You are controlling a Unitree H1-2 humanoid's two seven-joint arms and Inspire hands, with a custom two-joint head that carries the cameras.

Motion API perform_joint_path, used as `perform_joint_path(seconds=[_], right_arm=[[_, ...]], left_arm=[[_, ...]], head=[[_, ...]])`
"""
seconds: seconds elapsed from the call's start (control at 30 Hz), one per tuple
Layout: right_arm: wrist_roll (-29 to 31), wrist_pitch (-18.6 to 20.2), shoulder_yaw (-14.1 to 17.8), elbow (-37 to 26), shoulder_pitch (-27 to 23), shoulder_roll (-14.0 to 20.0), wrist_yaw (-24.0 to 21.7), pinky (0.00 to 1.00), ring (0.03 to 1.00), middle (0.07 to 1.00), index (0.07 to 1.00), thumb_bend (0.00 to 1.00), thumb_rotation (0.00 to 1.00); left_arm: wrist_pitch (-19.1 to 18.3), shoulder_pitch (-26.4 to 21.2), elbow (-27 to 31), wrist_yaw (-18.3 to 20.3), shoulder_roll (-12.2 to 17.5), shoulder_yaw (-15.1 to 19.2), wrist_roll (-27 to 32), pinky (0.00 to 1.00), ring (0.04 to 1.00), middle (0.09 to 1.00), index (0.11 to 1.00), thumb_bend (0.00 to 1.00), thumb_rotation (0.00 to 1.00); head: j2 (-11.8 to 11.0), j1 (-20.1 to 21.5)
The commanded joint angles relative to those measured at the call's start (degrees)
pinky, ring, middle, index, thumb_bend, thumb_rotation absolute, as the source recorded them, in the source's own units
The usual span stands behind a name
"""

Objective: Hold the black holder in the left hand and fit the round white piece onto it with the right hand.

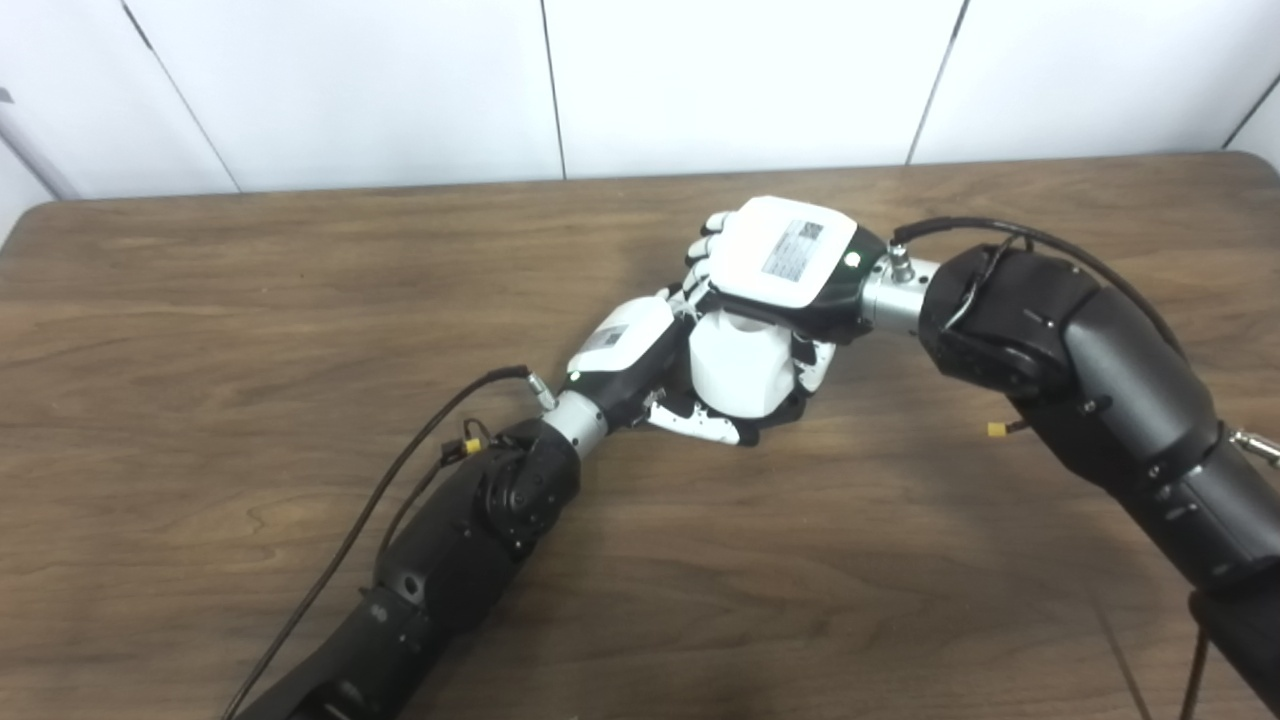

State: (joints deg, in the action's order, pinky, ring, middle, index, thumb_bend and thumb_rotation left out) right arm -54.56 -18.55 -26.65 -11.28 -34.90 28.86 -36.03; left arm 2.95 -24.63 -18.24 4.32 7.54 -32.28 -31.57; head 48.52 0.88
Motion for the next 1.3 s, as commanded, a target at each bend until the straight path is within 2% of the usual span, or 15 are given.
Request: perform_joint_path(seconds=[0.0, 0.03, 0.07, 0.1, 0.17, 0.2, 0.3, 0.6, 0.83, 1.07, 1.27], right_arm=[[0.57, -0.83, 0.19, -1.14, -0.84, 0.97, -1.07, 0.9, 0.859, 0.782, 0.486, 0.53, 0.14], [-0.43, -0.16, -0.02, -1.6, -0.94, 1.07, -2.31, 0.9, 0.872, 0.812, 0.554, 0.59, 0.18], [-1.47, 0.84, -0.14, -2.27, -1.08, 1.09, -4.06, 0.91, 0.898, 0.877, 0.773, 0.8, 0.27], [-2.65, 1.9, -0.22, -2.91, -1.25, 1.04, -5.94, 0.91, 0.904, 0.893, 0.818, 0.83, 0.29], [-4.07, 3.61, 0.17, -3.77, -1.26, 0.66, -8.26, 0.85, 0.935, 0.978, 0.962, 0.97, 0.39], [-4.5, 4.31, 0.4, -4.07, -1.19, 0.45, -8.99, 0.84, 0.939, 0.989, 0.981, 0.98, 0.4], [-4.93, 5.54, 1.06, -4.7, -1.16, 0.19, -9.91, 0.85, 0.962, 0.999, 0.998, 1.0, 0.42], [-4.07, 6.04, 3.63, -4.7, -1.67, -0.1, -7.97, 0.86, 0.96, 1.0, 1.0, 1.0, 0.4], [-1.29, 7.43, 6.69, -5.54, -4.33, -0.05, -10.41, 0.89, 0.984, 1.0, 1.0, 1.0, 0.4], [1.81, 8.02, 9.02, -5.42, -6.98, 0.71, -11.66, 0.88, 0.981, 1.0, 1.0, 1.0, 0.41], [4.05, 10.43, 9.93, -6.29, -8.95, 1.91, -16.09, 0.93, 0.997, 1.0, 1.0, 1.0, 0.4]], left_arm=[[-2.35, 2.41, -4.18, 5.26, -0.31, -2.01, -0.58, 1.0, 1.0, 0.939, 0.481, 0.52, 0.06], [-2.21, 2.4, -4.22, 5.21, -0.29, -2.02, -0.61, 1.0, 1.0, 0.94, 0.481, 0.52, 0.06], [-2.11, 2.41, -4.24, 5.15, -0.28, -2.0, -0.59, 1.0, 1.0, 0.941, 0.48, 0.52, 0.06], [-2.11, 2.44, -4.18, 5.18, -0.3, -1.93, -0.49, 1.0, 1.0, 0.941, 0.48, 0.52, 0.06], [-2.16, 2.51, -4.04, 5.21, -0.31, -1.83, -0.4, 1.0, 1.0, 0.942, 0.48, 0.52, 0.06], [-2.16, 2.56, -4.0, 5.19, -0.33, -1.8, -0.39, 1.0, 1.0, 0.941, 0.48, 0.52, 0.06], [-2.27, 2.64, -3.87, 5.26, -0.34, -1.73, -0.34, 1.0, 1.0, 0.941, 0.48, 0.52, 0.06], [-2.29, 2.71, -3.88, 5.48, -0.2, -1.69, -0.25, 1.0, 1.0, 0.938, 0.48, 0.52, 0.06], [-1.86, 2.8, -4.07, 5.16, 0.03, -1.79, -0.57, 1.0, 1.0, 0.931, 0.481, 0.52, 0.06], [-1.88, 2.78, -4.25, 5.12, 0.02, -1.79, -0.62, 1.0, 1.0, 0.932, 0.481, 0.52, 0.06], [-1.33, 2.69, -4.71, 4.86, 0.01, -2.01, -0.92, 1.0, 1.0, 0.931, 0.481, 0.52, 0.06]], head=[[0.07, 0.02], [0.07, 0.02], [0.07, 0.02], [0.07, 0.02], [0.07, 0.02], [-0.12, 0.22], [-0.09, 0.24], [0.19, 0.18], [0.17, 0.44], [0.07, 0.46], [-0.05, 0.49]])
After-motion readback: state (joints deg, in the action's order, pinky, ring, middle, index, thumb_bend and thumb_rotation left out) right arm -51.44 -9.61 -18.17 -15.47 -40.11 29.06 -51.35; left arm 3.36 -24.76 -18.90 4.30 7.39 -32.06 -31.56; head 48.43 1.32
